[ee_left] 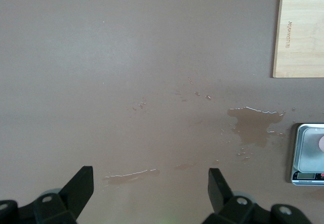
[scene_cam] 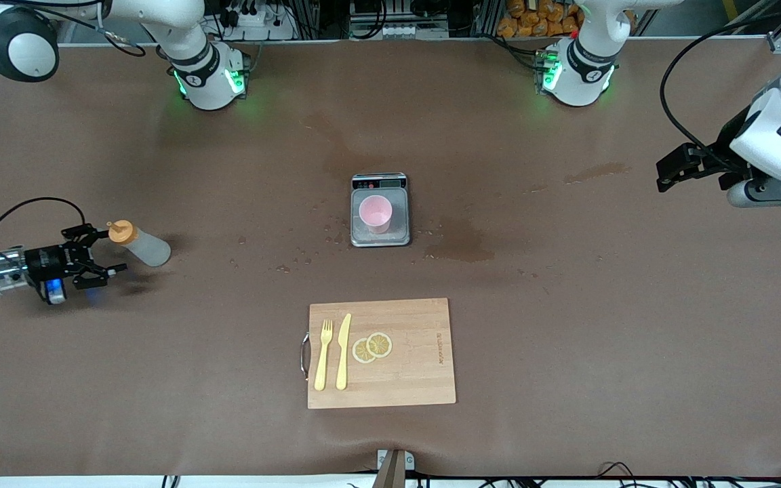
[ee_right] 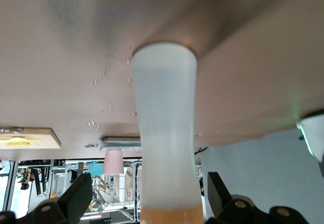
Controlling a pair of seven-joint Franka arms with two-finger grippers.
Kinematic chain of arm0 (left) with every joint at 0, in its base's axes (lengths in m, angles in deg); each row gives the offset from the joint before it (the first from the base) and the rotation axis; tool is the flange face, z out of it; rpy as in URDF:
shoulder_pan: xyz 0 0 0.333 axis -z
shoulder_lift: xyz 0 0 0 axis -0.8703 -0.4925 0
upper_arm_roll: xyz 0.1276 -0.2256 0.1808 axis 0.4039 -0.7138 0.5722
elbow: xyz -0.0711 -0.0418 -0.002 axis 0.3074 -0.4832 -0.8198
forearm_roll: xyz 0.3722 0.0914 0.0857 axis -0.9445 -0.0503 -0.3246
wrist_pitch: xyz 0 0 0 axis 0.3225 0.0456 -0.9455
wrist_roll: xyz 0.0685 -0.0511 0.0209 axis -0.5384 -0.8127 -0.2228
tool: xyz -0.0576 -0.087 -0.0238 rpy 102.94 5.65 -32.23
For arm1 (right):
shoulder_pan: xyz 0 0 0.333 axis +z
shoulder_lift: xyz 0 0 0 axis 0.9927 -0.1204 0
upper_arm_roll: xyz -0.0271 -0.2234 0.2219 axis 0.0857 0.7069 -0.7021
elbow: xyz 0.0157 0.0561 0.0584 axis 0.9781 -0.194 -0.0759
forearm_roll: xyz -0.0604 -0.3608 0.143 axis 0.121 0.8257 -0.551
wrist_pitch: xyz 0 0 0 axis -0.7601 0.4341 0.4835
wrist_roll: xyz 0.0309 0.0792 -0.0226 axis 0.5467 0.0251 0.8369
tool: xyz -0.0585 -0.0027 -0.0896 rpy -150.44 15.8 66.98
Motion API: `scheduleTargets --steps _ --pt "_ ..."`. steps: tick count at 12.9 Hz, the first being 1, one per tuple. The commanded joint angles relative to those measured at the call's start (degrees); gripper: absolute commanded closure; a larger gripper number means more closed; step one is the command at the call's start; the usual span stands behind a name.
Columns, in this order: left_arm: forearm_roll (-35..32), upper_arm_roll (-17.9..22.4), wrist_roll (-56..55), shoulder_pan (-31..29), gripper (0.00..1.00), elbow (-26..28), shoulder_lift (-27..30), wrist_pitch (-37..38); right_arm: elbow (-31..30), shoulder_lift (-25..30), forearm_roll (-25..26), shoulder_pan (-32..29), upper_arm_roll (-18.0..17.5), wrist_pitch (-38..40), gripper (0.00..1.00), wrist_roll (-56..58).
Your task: Add sauce to pink cup with both arms
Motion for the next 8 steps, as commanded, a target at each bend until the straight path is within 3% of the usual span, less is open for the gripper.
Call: scheduleTargets --steps 1,6,8 --pt "0.5 0.1 0.0 -0.5 0.00 -0.4 0.5 -0.1 3.8 1.4 1.3 0.7 -0.6 4.4 0.00 -4.7" --pt "0.4 0.4 0.0 -0.8 0.00 0.0 0.7 0.2 6.9 9.6 10.0 7.6 -0.6 7.2 0.00 -5.1" --pt "0.4 0.4 0.2 -1.0 0.00 0.1 0.8 0.2 6.9 13.7 11.3 9.5 -0.7 7.2 0.00 -5.0"
